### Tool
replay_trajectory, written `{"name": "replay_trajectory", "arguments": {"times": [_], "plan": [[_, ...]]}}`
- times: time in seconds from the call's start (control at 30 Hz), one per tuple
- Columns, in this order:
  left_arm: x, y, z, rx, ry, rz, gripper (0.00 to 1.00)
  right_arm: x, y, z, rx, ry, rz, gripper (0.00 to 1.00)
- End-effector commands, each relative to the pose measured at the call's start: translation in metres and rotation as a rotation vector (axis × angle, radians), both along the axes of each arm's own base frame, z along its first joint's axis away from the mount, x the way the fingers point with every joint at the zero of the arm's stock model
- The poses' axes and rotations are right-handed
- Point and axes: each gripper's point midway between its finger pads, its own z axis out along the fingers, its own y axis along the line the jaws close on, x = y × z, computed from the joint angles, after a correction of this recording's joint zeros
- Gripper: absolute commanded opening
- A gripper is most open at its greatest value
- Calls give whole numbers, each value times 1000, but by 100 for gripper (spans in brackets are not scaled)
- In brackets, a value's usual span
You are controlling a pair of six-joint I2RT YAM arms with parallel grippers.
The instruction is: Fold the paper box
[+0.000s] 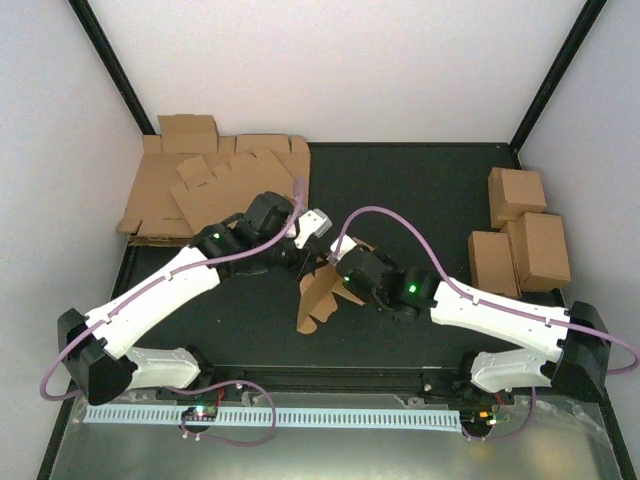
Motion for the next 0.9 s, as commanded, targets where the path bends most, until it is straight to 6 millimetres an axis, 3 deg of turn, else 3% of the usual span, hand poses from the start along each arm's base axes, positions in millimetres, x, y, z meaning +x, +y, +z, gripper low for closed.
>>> {"name": "replay_trajectory", "arguments": {"times": [0.0, 0.3, 0.6, 0.67, 0.87], "plan": [[-10, -18, 78, -242, 5, -91, 5, -4, -12, -15, -62, 12, -19, 23], [-7, -12, 110, -357, 179, -96, 5, -13, -1, 0, 46, 30, 46, 28], [-15, -8, 76, -299, 456, -63, 2, -13, 6, 13, 186, -13, 50, 39], [-14, -8, 76, -310, 453, -52, 2, -12, 7, 16, 197, -23, 51, 45], [-12, -7, 83, -344, 443, -36, 2, -8, 3, 5, 114, -19, 22, 46]]}}
